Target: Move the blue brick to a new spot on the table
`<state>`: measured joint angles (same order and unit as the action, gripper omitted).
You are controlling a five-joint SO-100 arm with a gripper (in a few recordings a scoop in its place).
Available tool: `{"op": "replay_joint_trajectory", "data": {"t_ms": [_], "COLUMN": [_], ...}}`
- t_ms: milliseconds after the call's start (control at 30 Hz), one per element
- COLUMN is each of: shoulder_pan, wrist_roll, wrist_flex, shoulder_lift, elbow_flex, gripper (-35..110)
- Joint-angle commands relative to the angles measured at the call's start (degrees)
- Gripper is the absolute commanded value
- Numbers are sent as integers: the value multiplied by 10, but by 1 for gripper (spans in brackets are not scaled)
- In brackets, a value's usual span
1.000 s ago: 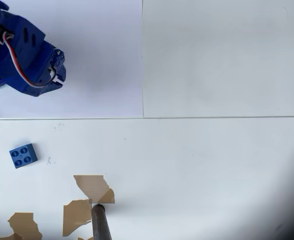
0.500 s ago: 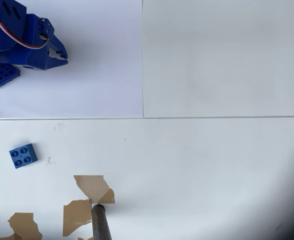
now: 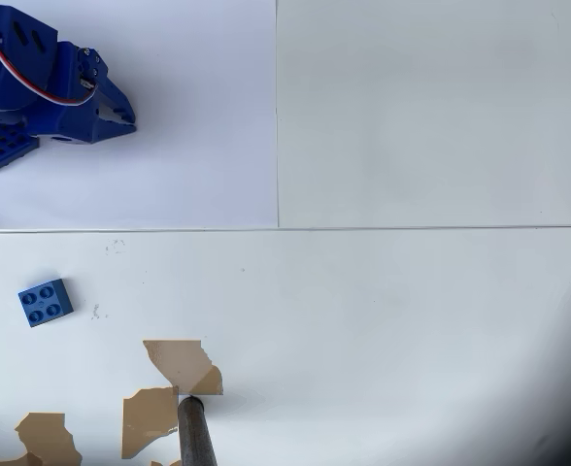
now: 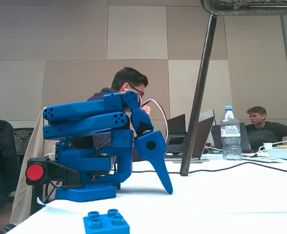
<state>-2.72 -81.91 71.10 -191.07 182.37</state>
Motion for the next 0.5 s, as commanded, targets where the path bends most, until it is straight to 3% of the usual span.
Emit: {"op": "replay_joint_trajectory", "data": {"t_ms": [0, 133, 300, 467], "shoulder_pan": [-11, -22, -33, -33], "wrist_roll": [-6, -26, 109, 113], "wrist_flex": [-26, -19, -18, -18], "shoulder_lift": [-2, -2, -3, -3], "elbow_flex": [21, 21, 21, 21], "gripper": [0, 0, 1, 1]}}
